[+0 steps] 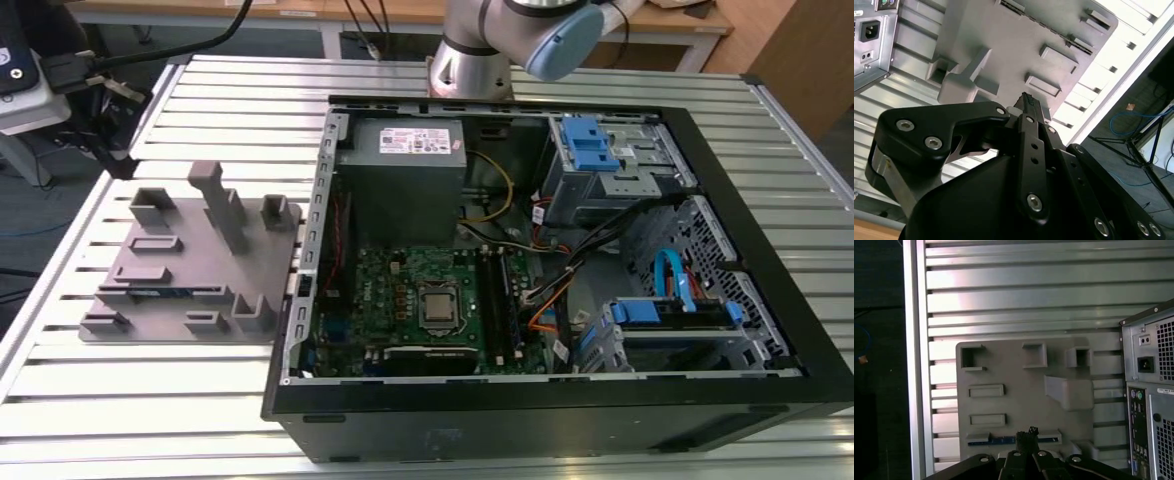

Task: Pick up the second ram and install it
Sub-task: 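Reach for the second ram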

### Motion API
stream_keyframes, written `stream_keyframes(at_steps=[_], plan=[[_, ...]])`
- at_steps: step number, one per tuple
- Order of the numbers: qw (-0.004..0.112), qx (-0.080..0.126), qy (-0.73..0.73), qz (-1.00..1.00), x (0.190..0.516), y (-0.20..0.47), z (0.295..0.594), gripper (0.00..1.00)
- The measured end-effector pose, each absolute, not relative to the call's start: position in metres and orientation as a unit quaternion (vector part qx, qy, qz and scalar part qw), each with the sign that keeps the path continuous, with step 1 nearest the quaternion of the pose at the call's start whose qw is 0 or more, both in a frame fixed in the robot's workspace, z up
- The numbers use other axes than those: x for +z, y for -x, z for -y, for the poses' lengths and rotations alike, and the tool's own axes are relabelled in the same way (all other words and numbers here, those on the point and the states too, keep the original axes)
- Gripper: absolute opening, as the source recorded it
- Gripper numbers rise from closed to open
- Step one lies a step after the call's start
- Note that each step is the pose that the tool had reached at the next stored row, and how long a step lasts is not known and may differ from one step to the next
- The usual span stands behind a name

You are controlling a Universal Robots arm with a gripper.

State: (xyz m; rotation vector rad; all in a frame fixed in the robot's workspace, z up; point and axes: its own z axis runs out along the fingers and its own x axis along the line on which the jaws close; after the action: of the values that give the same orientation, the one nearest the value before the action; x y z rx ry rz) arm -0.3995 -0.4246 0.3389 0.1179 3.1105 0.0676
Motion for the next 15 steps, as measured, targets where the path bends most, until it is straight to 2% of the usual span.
stream_keyframes(at_steps=[15], plan=[[0.014,0.022,-0.038,-0.999,0.3299,0.4056,0.4266,0.1]])
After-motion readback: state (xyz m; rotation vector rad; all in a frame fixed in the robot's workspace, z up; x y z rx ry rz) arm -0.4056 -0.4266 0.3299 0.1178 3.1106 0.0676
